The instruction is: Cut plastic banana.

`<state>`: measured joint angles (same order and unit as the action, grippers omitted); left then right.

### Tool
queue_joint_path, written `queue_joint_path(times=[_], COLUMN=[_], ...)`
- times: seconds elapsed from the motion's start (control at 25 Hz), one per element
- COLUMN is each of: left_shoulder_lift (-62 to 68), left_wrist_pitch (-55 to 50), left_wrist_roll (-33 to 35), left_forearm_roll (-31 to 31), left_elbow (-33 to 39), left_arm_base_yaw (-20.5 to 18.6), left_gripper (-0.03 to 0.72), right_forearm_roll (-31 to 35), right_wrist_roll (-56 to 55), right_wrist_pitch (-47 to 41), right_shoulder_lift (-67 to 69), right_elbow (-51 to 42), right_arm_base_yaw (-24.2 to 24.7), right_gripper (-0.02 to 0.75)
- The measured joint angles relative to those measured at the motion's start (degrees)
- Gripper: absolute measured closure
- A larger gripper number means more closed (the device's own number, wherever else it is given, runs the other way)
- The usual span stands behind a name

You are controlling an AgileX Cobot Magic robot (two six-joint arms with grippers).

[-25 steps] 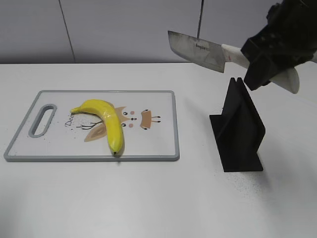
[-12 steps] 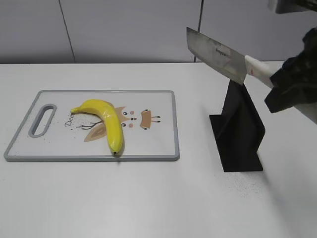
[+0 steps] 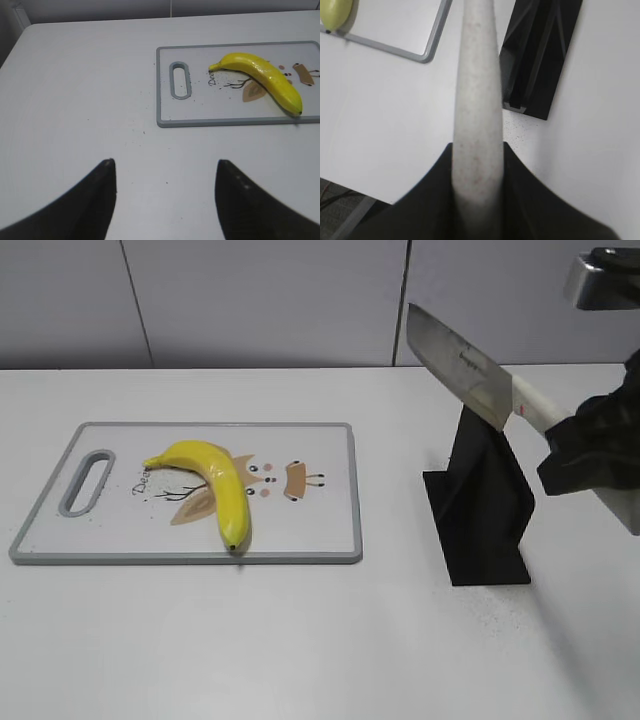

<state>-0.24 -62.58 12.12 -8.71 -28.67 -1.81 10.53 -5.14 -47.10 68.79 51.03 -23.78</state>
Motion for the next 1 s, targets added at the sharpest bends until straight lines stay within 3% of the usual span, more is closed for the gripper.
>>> queue_joint_path(times=[0.48, 1.0], left_shoulder_lift=[-0.08, -0.08], left_wrist_pitch=[0.06, 0.06], left_wrist_roll=[0.0, 0.0], left_forearm_roll=[-0.33, -0.33], left_elbow=[0.06, 0.06], left_arm_base_yaw=[0.0, 0.0], left_gripper=[0.118, 0.151], right_forearm_roll=[-6.5, -7.37], right_wrist_roll=[-13.0, -14.94], right_wrist_pitch=[8.47, 14.45], right_shoulder_lift=[-5.18, -2.51], right_elbow=[-8.87, -9.81], right_arm_base_yaw=[0.0, 0.0], right_gripper=[0.576, 0.576])
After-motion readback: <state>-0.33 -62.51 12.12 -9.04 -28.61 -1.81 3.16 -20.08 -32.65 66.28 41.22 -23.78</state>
